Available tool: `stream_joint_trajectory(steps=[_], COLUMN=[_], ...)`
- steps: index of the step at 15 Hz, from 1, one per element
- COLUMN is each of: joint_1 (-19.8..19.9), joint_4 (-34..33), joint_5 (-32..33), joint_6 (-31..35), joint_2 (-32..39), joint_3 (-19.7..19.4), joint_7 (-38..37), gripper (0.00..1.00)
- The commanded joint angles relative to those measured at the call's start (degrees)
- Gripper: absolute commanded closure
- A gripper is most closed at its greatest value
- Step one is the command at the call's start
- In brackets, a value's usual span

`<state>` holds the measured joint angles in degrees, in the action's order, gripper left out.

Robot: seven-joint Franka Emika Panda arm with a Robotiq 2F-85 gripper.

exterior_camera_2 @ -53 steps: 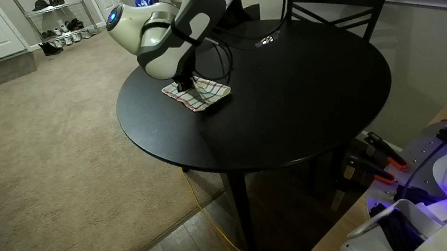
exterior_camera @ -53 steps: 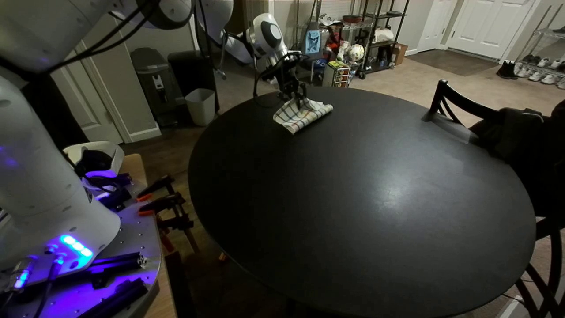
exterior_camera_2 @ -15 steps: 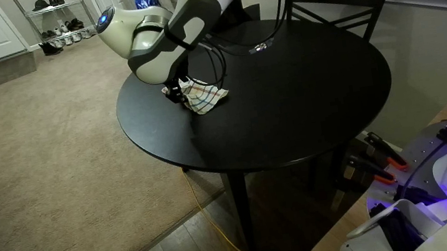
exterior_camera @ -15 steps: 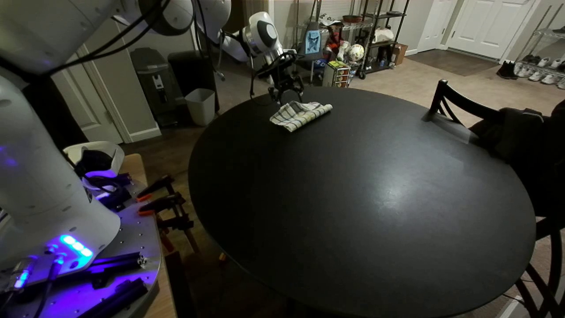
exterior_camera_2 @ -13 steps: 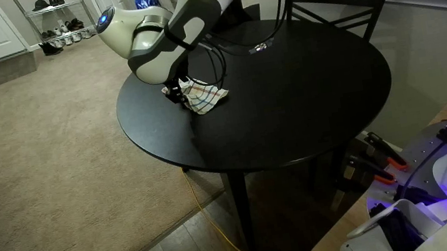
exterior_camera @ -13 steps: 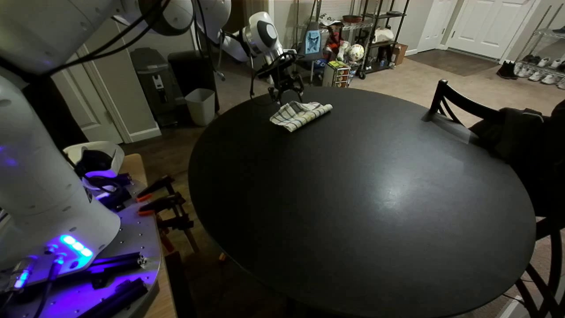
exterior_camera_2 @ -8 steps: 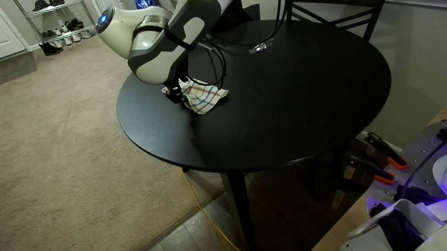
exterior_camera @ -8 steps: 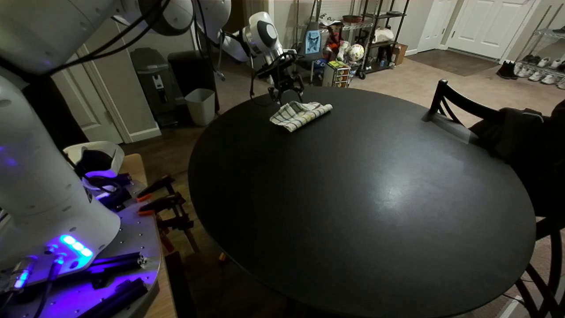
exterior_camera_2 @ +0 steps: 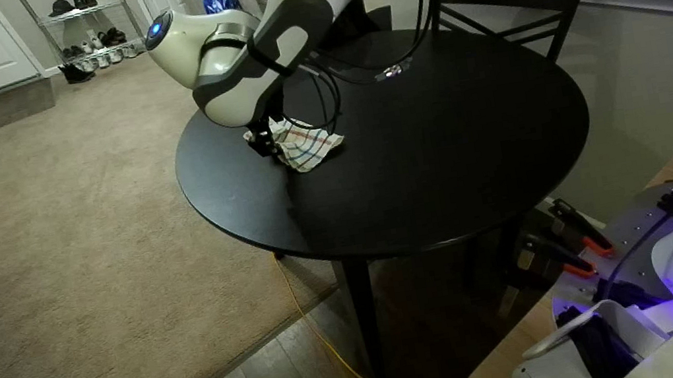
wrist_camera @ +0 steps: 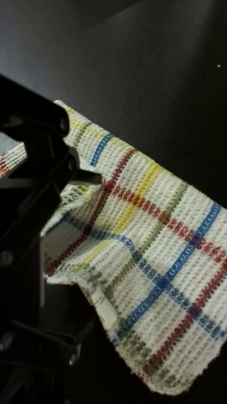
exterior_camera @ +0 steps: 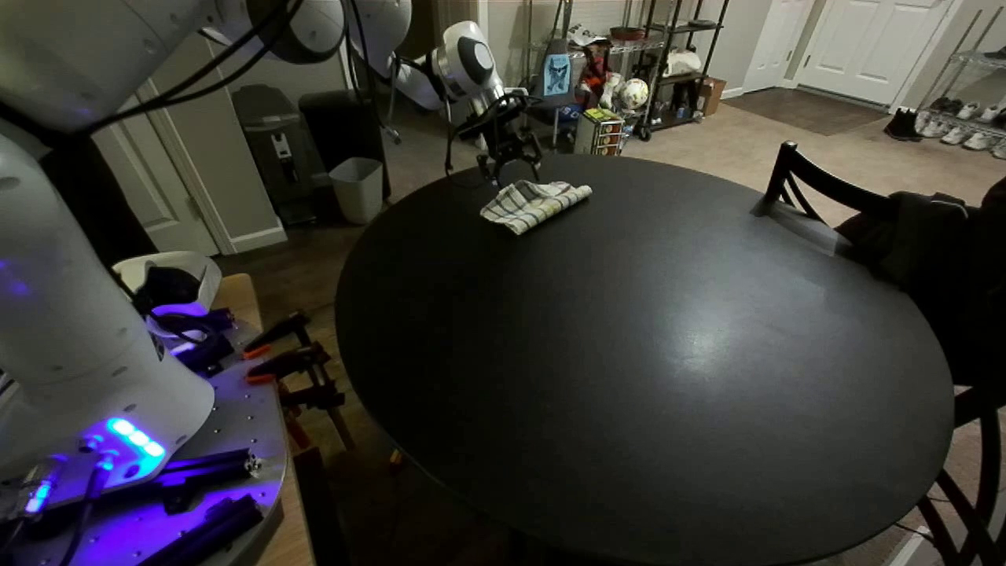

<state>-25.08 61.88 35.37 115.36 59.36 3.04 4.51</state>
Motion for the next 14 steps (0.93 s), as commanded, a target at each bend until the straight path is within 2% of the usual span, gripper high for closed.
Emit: stream_joint_trajectory(steps=[1,6,7,10,14], joint_1=[0.2,-2.1,-1.3,-2.7,-2.6], joint_4=[0.7,-1.9,-0.5,-1.2,-1.2], joint_5=[-0.1,0.3,0.0,0.0,0.0], joint_6=[1.2,-0.8,0.3,0.0,0.0], joint_2=[-0.4,0.2,0.0,0.0,0.0], joint_3=[0.3,1.4,0.8,0.9,0.9], joint_7=[0.1,2.2,0.0,0.0,0.0], gripper=[0.0,0.0,0.0,0.0,0.0])
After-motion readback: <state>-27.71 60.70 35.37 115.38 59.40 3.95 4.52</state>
